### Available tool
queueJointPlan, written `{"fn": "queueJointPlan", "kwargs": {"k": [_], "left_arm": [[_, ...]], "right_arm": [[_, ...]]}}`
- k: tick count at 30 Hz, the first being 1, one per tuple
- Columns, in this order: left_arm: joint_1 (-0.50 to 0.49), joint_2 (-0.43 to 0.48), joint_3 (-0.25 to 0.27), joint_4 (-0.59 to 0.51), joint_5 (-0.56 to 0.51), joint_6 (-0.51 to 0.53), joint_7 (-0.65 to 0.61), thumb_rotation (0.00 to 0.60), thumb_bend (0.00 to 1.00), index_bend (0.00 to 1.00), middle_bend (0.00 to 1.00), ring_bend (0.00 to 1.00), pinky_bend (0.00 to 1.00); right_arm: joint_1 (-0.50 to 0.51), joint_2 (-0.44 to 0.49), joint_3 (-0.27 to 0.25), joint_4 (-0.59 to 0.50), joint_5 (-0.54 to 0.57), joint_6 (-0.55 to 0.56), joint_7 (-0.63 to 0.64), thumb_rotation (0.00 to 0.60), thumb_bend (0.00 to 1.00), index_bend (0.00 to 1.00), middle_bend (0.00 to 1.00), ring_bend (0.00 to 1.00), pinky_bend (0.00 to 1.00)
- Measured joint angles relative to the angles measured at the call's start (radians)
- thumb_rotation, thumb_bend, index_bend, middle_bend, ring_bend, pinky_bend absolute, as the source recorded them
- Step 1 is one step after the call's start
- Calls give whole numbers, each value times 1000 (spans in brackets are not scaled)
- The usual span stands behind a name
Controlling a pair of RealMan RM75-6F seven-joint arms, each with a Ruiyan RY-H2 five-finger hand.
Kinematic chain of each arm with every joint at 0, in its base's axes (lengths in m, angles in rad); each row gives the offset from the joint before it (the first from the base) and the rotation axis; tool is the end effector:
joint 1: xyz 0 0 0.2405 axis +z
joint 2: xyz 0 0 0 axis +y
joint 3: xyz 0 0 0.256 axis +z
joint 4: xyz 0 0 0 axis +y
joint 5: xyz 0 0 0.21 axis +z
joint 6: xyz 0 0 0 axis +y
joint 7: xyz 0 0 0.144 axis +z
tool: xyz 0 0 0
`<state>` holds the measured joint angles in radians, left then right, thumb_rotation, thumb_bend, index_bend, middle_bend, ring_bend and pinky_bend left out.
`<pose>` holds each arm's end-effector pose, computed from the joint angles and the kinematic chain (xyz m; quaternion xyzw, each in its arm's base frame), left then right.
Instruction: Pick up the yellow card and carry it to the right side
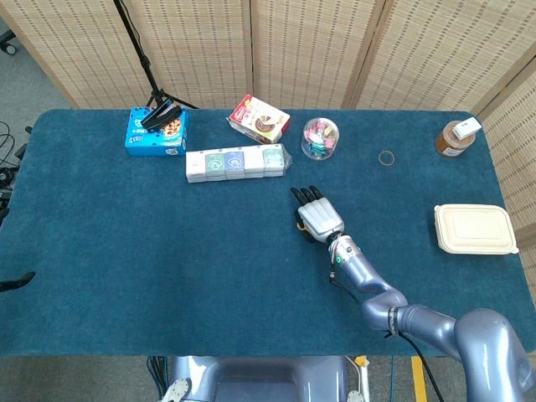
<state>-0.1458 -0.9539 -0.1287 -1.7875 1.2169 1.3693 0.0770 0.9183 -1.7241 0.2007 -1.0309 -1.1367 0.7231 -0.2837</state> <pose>-0.3087 0.2096 0.2032 -0.5418 -0.4284 -0.3388 0.6389 -0.1438 -0.4104 -0.0559 0.7927 -0.3197 0.3008 0.4229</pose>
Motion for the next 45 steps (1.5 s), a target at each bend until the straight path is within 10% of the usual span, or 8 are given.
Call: {"fn": "queueJointPlan", "kwargs": {"k": [29,45], "left_arm": [[0,2,1,3,2,-3,-8,600,0,0,0,0,0],[1,8,4,0,13,-6,-22,600,0,0,0,0,0]], "right_arm": [[-5,-14,7,44,-16,47,30,600,643,628,0,0,0],[-16,35,57,282,29,79,-25,600,646,638,0,0,0]]}}
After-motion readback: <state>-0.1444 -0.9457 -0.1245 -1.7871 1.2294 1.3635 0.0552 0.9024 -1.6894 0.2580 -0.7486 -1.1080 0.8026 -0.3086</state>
